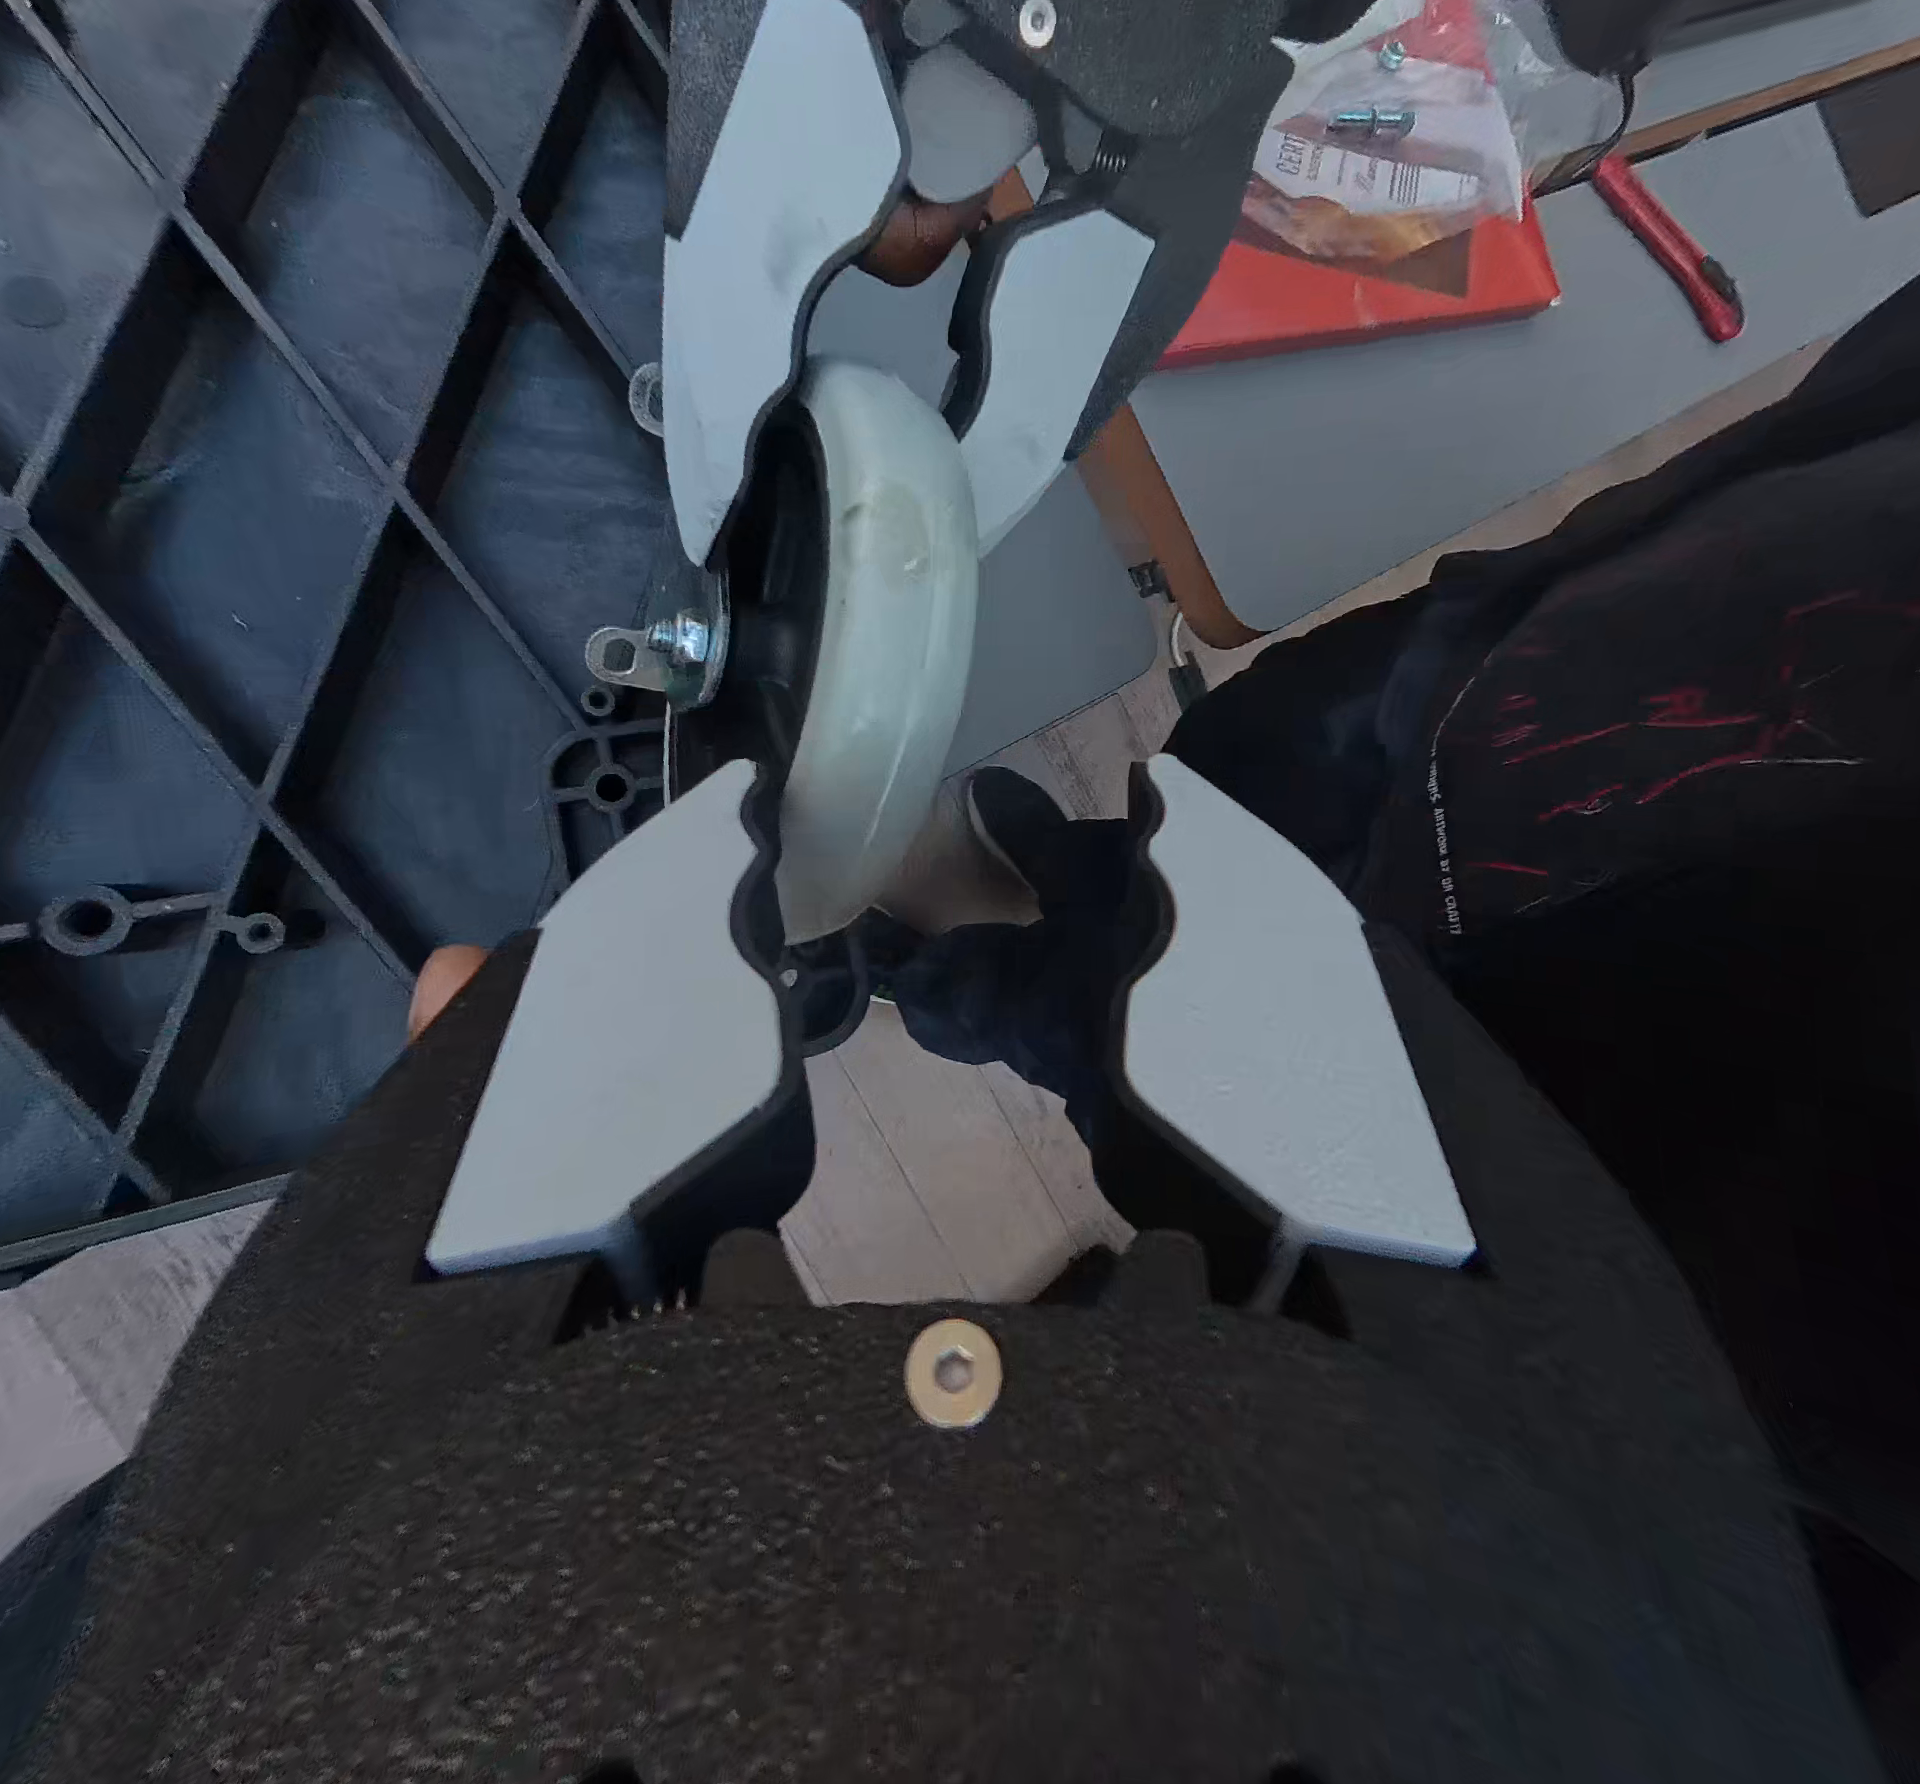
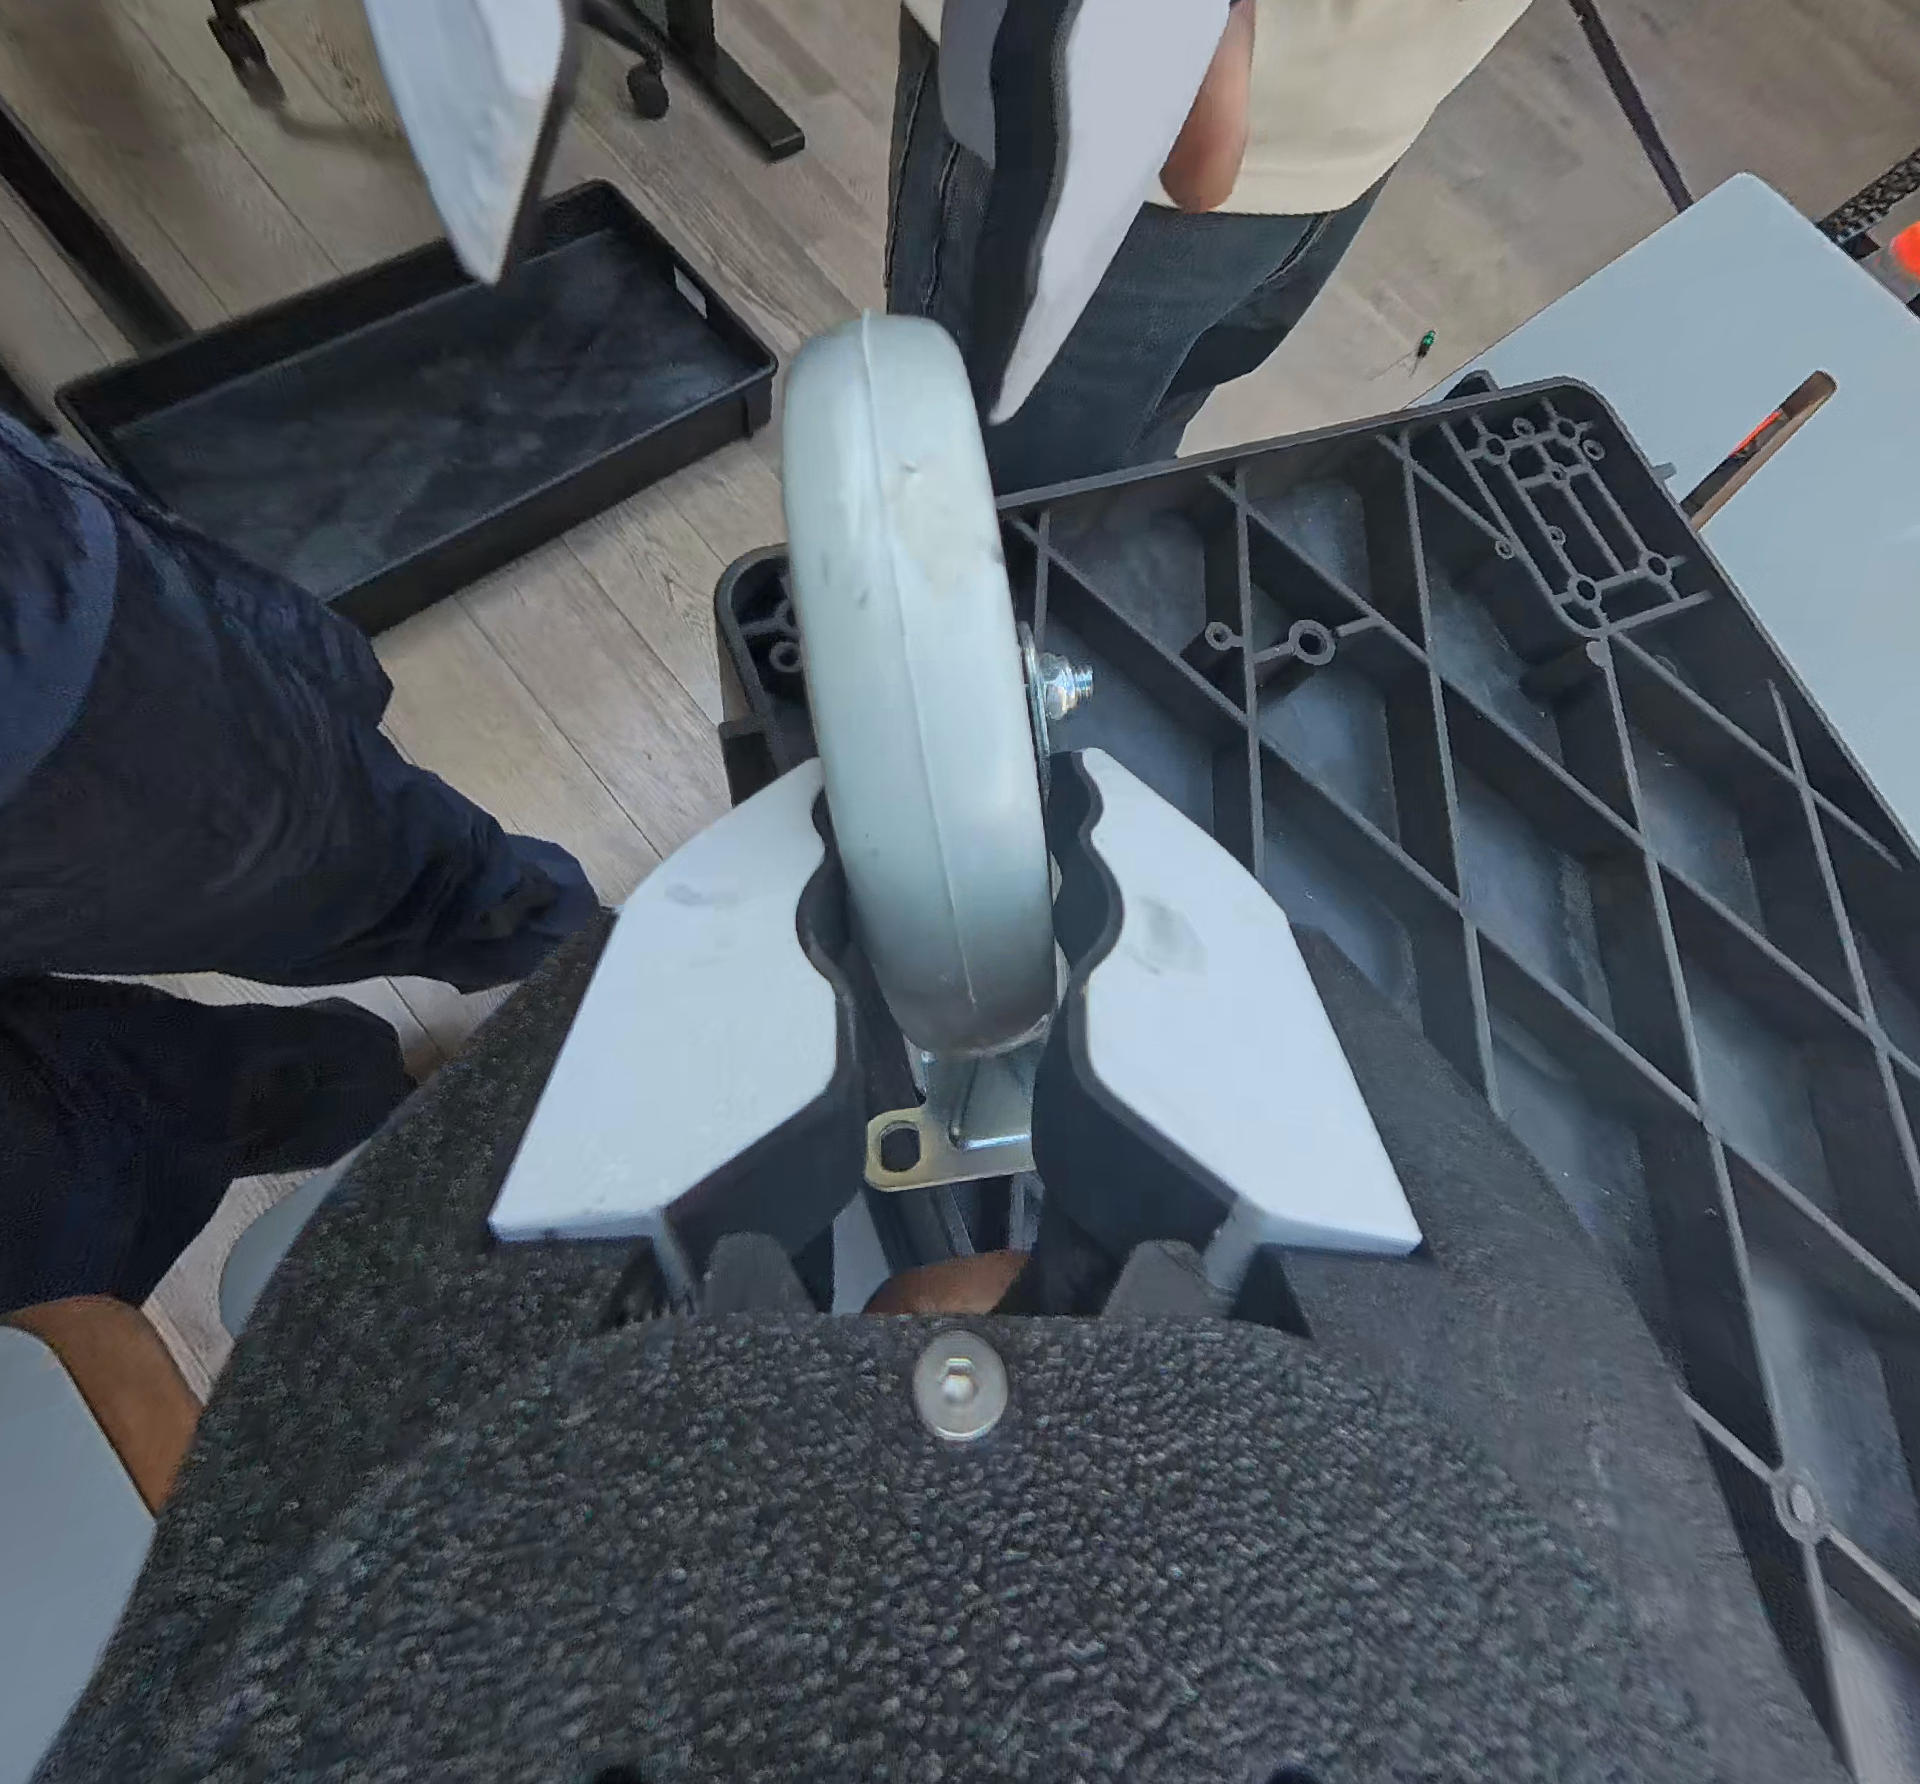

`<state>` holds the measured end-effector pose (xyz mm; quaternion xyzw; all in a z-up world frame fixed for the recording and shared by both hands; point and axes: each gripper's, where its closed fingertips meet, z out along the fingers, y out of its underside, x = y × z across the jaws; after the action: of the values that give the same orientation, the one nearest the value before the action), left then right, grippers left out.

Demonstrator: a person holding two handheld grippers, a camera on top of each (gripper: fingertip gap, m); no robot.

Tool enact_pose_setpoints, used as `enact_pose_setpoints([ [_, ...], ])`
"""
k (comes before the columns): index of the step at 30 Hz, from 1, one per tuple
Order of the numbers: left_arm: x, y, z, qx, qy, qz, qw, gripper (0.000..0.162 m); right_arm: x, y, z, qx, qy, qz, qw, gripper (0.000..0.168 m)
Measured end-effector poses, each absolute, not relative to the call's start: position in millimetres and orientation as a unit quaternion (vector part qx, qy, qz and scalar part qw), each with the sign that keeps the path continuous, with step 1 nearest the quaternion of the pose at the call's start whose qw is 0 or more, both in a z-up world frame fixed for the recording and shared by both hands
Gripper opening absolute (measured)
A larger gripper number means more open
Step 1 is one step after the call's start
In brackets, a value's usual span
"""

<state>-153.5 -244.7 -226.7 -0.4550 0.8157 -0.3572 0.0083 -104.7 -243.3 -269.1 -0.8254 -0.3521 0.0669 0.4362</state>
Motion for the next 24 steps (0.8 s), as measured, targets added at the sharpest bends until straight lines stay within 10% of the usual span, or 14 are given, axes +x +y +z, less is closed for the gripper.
enact_pose_setpoints([
  [10, -142, -206, -220, -0.395, 0.853, -0.300, 0.160, 0.032, -126, -210, -234, -0.800, -0.297, 0.144, 0.501, 0.037],
  [24, -159, -205, -266, -0.496, 0.845, -0.179, 0.084, 0.028, -88, -252, -251, -0.824, -0.074, 0.168, 0.536, 0.036],
])
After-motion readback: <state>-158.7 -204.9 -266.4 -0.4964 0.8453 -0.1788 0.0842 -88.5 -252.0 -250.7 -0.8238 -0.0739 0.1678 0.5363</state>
